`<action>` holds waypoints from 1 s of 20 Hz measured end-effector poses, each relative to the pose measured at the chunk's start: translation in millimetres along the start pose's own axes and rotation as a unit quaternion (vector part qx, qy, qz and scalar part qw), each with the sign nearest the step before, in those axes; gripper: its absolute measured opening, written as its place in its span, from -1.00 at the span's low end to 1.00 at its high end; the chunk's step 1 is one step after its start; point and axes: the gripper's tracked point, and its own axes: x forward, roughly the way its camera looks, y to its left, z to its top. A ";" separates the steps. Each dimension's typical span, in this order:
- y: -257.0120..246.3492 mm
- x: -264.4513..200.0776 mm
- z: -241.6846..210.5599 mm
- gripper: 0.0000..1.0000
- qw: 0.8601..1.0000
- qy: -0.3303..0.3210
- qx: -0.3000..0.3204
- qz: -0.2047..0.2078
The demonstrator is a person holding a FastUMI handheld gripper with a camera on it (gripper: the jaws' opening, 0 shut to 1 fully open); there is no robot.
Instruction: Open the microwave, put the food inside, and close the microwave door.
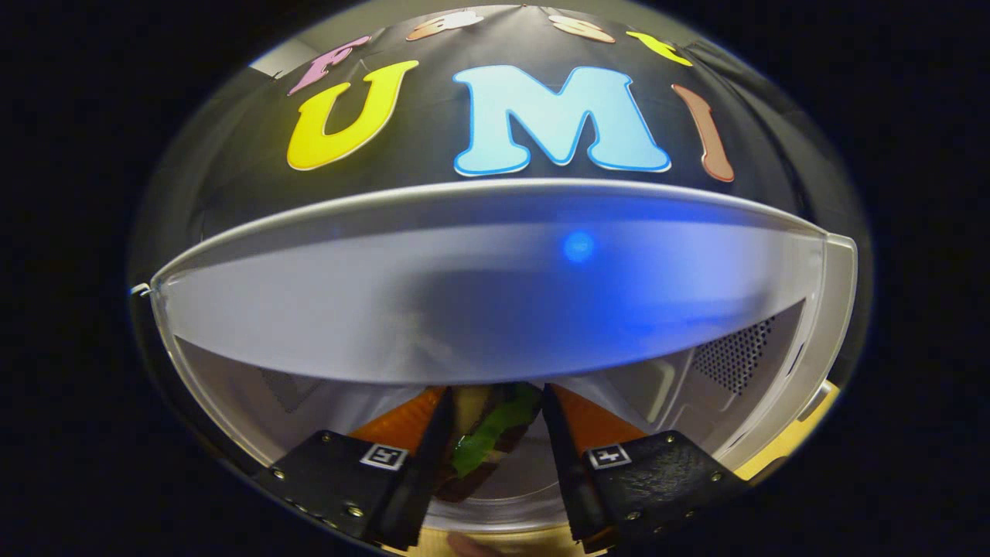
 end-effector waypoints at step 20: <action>26.3 -179.5 41.9 0.76 0.990 -0.064 -0.029 0.122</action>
